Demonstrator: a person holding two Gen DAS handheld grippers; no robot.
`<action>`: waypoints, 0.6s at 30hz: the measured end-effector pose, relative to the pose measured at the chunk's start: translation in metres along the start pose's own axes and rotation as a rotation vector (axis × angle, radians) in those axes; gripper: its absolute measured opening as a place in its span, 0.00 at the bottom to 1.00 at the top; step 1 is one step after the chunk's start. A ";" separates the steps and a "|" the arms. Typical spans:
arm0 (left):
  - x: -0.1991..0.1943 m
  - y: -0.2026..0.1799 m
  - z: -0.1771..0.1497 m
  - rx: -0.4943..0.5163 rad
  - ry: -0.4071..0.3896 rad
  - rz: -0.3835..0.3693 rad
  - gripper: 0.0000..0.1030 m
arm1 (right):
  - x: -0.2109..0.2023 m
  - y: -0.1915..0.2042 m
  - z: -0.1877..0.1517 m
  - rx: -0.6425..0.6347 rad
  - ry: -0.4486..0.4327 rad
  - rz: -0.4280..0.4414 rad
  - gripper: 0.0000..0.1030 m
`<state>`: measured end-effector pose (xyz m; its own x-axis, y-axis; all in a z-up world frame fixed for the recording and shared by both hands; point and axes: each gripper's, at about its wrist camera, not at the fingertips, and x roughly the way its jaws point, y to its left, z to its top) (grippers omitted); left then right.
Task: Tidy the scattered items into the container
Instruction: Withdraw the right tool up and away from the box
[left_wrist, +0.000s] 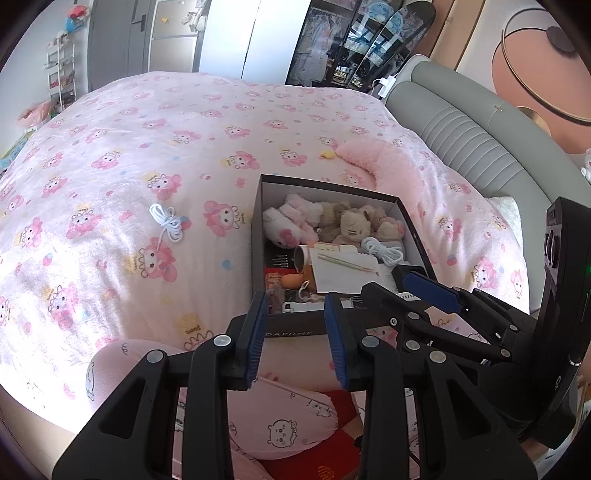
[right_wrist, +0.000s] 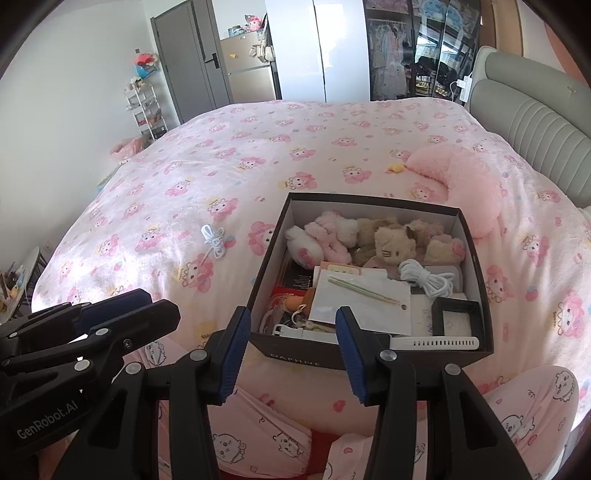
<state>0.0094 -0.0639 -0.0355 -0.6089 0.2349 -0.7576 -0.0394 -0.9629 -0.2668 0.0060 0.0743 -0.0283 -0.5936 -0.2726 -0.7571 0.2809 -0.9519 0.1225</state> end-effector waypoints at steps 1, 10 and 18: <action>0.000 0.002 0.000 -0.004 0.000 0.003 0.30 | 0.001 0.002 0.000 -0.001 0.002 0.002 0.43; -0.003 0.025 0.001 -0.047 -0.011 0.025 0.30 | 0.013 0.021 0.007 -0.022 0.018 0.030 0.42; -0.003 0.049 -0.001 -0.095 -0.014 0.039 0.30 | 0.027 0.041 0.012 -0.047 0.043 0.049 0.43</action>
<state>0.0104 -0.1115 -0.0465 -0.6193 0.1948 -0.7606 0.0597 -0.9543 -0.2930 -0.0072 0.0264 -0.0363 -0.5452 -0.3118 -0.7782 0.3451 -0.9294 0.1306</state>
